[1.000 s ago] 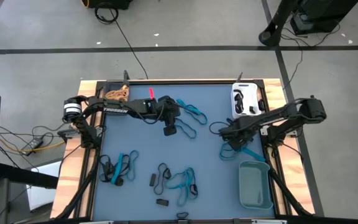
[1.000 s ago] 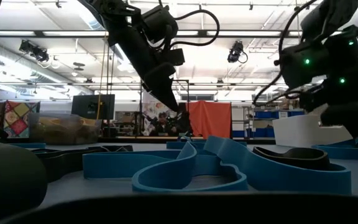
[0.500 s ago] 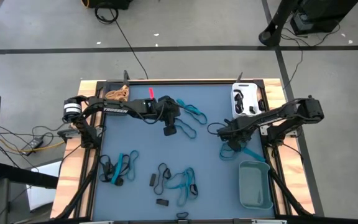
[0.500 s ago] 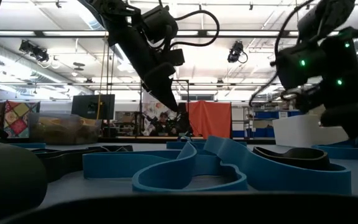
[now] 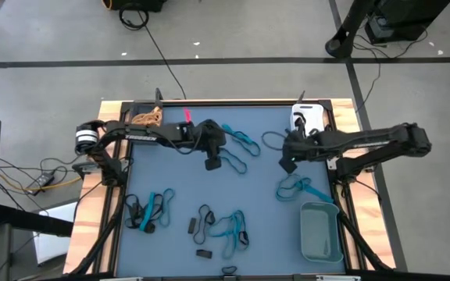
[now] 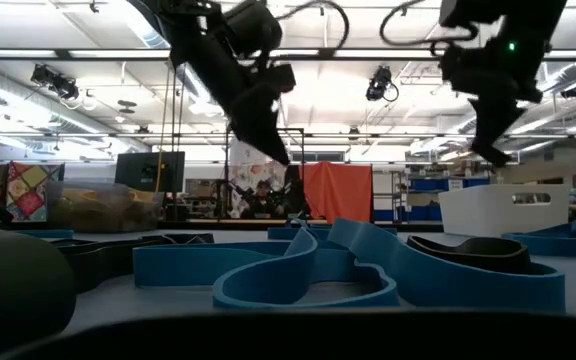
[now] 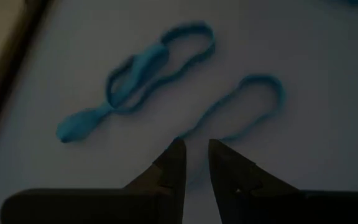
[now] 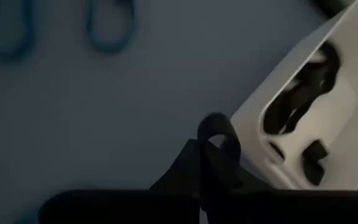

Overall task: Sort rubber bands into baskets
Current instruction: Put the black rubber band into the white bin

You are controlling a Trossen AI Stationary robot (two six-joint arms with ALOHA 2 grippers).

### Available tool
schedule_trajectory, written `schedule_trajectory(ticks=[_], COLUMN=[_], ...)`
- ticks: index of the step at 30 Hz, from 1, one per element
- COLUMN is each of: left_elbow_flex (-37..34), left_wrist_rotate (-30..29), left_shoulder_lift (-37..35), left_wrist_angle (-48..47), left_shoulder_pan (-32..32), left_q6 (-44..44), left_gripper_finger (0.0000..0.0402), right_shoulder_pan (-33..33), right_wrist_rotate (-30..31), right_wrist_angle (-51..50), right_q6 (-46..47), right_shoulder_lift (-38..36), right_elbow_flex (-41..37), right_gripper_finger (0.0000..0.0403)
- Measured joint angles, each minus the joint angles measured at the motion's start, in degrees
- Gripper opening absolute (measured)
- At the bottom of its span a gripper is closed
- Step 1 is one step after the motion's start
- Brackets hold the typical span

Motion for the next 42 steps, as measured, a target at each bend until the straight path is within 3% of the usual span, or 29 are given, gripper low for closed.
schedule_trajectory(ticks=[7, 19, 25, 33, 42], left_elbow_flex=[-0.6, -20.0, -23.9, -31.9, -45.2], left_wrist_rotate=[0.0, -0.2, -0.5, -0.6, 0.7], left_shoulder_lift=[-6.8, -23.3, -29.2, -36.7, -42.9], left_wrist_angle=[0.6, 11.4, 13.3, 14.8, 30.0], left_shoulder_pan=[0.0, 0.2, 0.0, -2.0, -5.0], left_q6=[0.0, -7.1, -9.2, -11.8, -21.1], left_gripper_finger=[0.0074, 0.0074, 0.0074, 0.0074, 0.0074], right_shoulder_pan=[-8.6, -23.1, -29.1, -31.7, -33.7], right_wrist_rotate=[6.1, 7.0, 7.7, 5.2, 4.4], right_wrist_angle=[-3.5, -3.0, -0.4, 4.1, 2.7], right_q6=[-0.8, -7.6, -11.1, -17.1, -22.7], right_shoulder_lift=[-2.8, 4.3, 9.0, 12.9, 12.3], right_elbow_flex=[0.4, 0.3, 0.3, 0.3, 0.3], right_gripper_finger=[0.0007, 0.002, 0.0025, 0.0045, 0.0114])
